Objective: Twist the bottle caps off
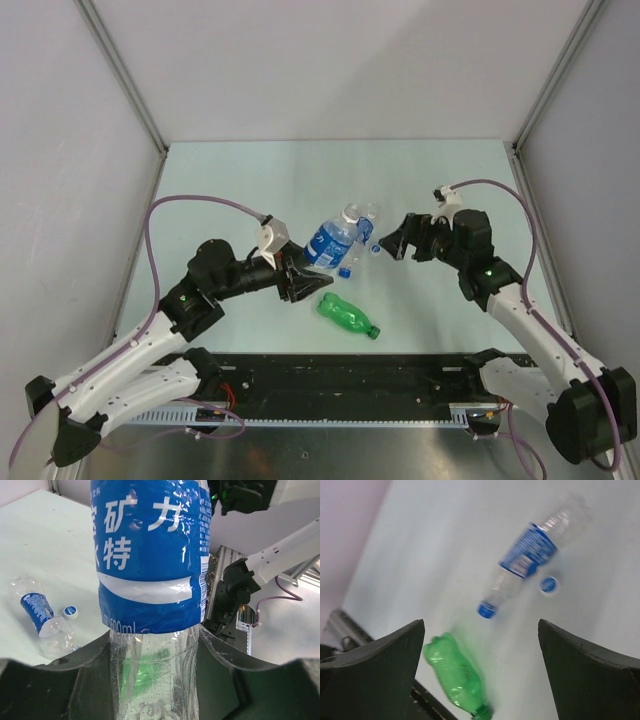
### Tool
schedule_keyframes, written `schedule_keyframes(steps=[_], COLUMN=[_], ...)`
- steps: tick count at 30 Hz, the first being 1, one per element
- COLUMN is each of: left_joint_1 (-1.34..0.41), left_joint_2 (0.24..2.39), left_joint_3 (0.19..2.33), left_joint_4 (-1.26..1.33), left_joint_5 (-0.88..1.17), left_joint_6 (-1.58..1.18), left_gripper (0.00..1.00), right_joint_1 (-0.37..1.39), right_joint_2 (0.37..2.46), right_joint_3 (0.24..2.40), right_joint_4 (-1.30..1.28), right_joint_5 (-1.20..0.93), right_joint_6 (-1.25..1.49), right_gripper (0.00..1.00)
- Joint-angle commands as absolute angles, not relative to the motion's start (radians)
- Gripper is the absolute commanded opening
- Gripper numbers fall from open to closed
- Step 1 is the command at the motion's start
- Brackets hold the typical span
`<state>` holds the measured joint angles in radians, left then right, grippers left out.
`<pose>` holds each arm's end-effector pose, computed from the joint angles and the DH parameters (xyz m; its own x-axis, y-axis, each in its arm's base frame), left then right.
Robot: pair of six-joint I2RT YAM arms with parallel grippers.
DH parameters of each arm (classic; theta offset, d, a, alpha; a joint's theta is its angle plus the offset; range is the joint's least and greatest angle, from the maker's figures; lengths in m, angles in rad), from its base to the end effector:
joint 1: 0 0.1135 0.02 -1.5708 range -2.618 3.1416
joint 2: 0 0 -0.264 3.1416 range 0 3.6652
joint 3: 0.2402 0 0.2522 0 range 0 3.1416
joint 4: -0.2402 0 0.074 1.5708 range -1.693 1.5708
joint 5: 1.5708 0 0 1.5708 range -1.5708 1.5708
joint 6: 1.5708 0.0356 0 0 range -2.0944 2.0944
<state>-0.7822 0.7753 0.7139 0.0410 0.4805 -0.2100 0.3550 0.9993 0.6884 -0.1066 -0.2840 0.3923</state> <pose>0.1198 -0.1422 0.3410 -0.2128 -0.0492 -0.9759 0.9289 0.2996 -0.2176 0.2100 0.0885 0.2739 -0.5707 0.1799 -0.8012 -0.3849 0.8033 0.4545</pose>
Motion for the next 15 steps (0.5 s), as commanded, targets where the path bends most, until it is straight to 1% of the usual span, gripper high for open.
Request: schedule_keyframes(steps=[1,5,9,12,15], left_joint_1=[-0.773,-0.774,-0.774,-0.773,-0.774], left_joint_2=[0.776,0.772,0.764,0.761,0.762], left_joint_3=[0.706,0.704,0.703,0.708,0.713], left_joint_4=[0.056,0.052,0.052,0.052,0.052], left_joint_5=[0.441,0.438,0.439,0.454,0.486], left_joint_6=[-0.224,-0.227,-0.229,-0.232,-0.233], left_gripper=[0.00,0.00,0.00,0.00,0.00], right_joint_1=[0.344,0.332,0.329,0.332,0.349], right_joint_2=[0.918,0.888,0.901,0.946,0.993], right_joint_3=[0.769,0.793,0.811,0.823,0.843], right_joint_4=[0.032,0.215,0.451,0.639,0.763], right_joint_5=[-0.529,-0.709,-0.838,-0.902,-0.922], right_joint_6=[0.446,0.560,0.735,0.881,0.952], right_gripper=[0.99,0.99,0.99,0.99,0.99])
